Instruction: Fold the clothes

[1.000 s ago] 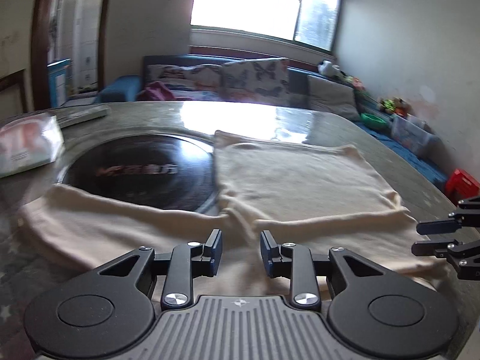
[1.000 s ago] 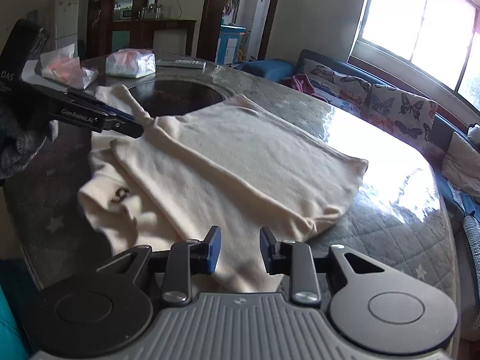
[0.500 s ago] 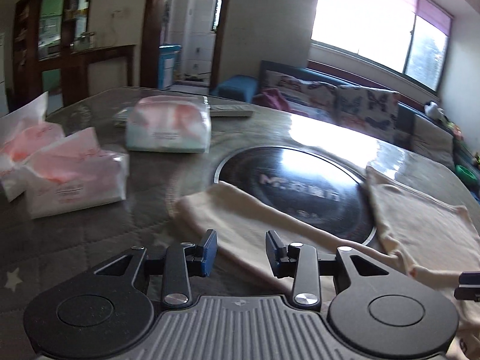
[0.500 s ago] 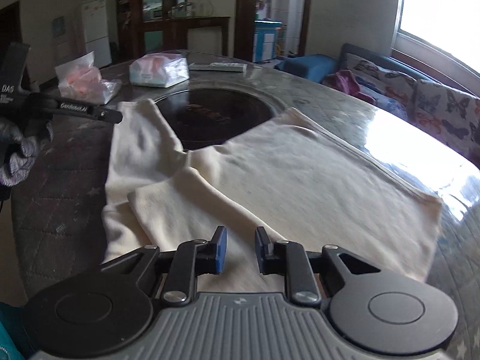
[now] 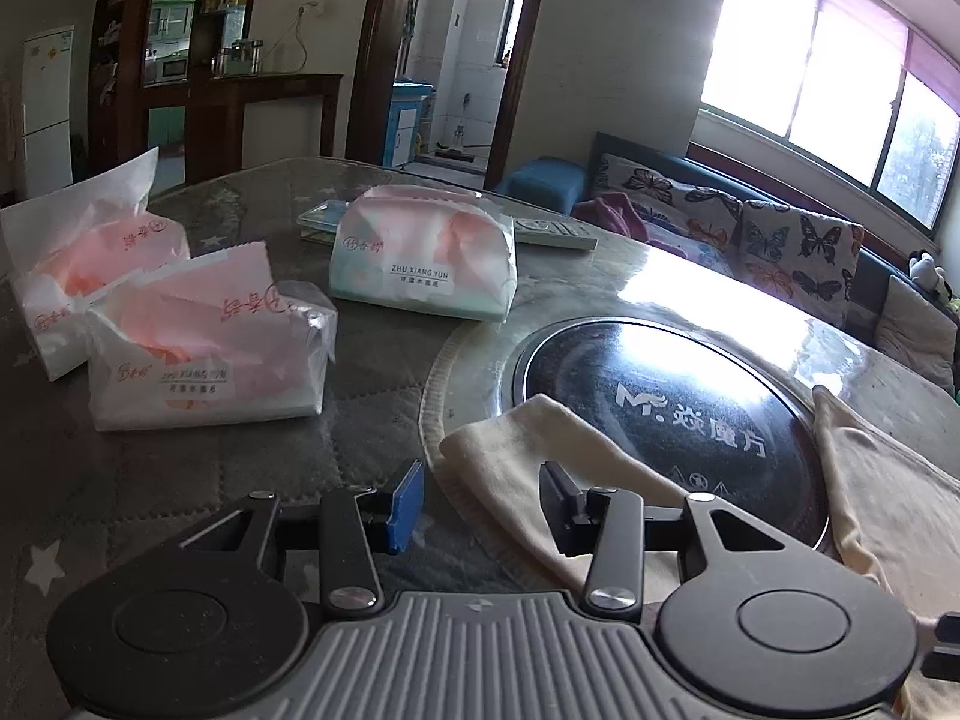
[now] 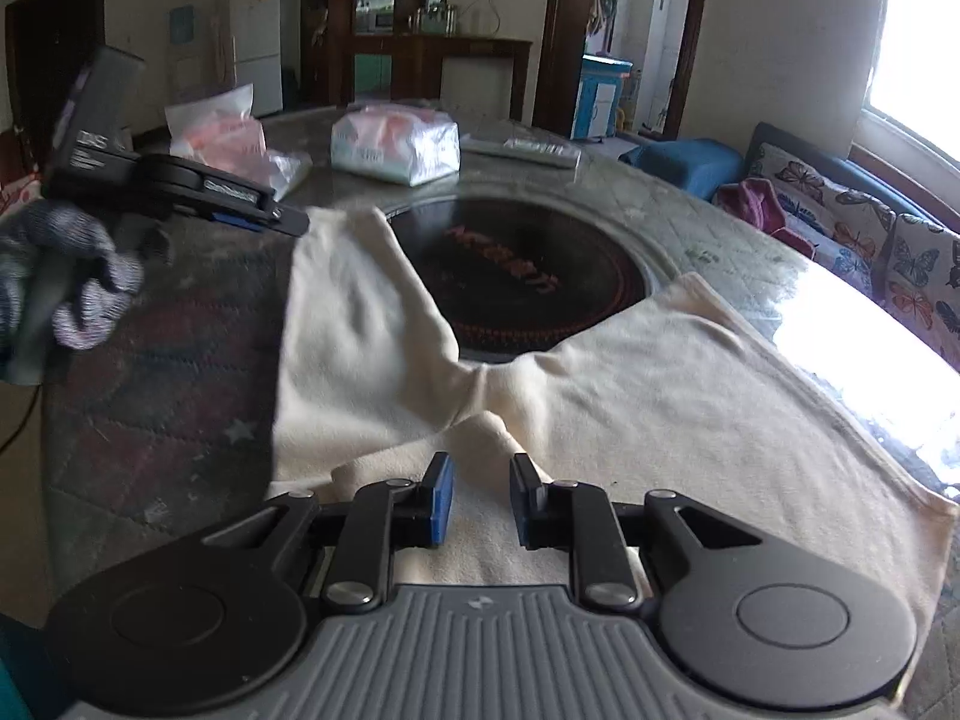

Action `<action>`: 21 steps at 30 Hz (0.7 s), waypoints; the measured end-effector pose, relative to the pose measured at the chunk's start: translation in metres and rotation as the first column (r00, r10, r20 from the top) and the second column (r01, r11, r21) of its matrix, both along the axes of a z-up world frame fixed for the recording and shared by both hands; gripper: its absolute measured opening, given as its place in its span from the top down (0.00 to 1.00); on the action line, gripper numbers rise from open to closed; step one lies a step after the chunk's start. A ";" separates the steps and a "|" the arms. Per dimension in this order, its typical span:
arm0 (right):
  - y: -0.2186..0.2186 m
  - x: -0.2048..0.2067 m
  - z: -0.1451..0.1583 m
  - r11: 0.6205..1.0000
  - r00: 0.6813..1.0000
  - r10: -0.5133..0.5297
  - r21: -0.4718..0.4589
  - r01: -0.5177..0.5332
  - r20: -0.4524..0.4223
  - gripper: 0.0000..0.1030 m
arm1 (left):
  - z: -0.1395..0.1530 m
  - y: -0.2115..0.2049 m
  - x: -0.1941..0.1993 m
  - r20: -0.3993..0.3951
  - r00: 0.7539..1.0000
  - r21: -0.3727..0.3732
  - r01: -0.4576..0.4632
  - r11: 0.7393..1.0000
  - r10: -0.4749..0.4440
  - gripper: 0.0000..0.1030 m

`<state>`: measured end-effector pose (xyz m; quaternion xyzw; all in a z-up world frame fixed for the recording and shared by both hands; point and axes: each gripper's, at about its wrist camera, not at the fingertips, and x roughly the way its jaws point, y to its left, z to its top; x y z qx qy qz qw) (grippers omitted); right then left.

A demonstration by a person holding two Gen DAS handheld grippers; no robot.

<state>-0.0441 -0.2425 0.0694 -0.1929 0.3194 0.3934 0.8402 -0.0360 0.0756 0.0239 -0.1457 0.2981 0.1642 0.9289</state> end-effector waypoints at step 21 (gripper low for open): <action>-0.100 -0.038 0.027 0.969 0.970 -0.238 0.084 0.234 0.052 0.81 | 0.068 -0.073 -0.008 0.217 0.938 -0.090 0.296 0.951 -0.271 0.95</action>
